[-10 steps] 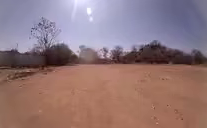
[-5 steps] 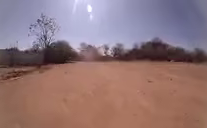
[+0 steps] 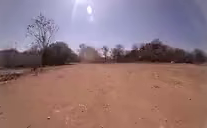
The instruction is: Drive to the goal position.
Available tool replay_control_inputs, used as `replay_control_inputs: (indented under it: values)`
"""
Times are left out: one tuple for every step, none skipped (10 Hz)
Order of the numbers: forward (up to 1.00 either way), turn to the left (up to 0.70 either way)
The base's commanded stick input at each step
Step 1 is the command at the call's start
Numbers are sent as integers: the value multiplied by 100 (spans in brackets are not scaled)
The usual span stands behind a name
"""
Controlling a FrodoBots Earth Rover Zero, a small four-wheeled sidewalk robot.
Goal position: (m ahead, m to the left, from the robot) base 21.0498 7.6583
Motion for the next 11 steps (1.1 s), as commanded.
replay_control_inputs:
  values:
    - [100, 0]
    - [100, 0]
    - [100, 0]
    - [100, 0]
    - [100, 0]
    - [100, 0]
    - [100, 0]
    - [100, 0]
    - [100, 0]
    - [100, 0]
    - [100, 0]
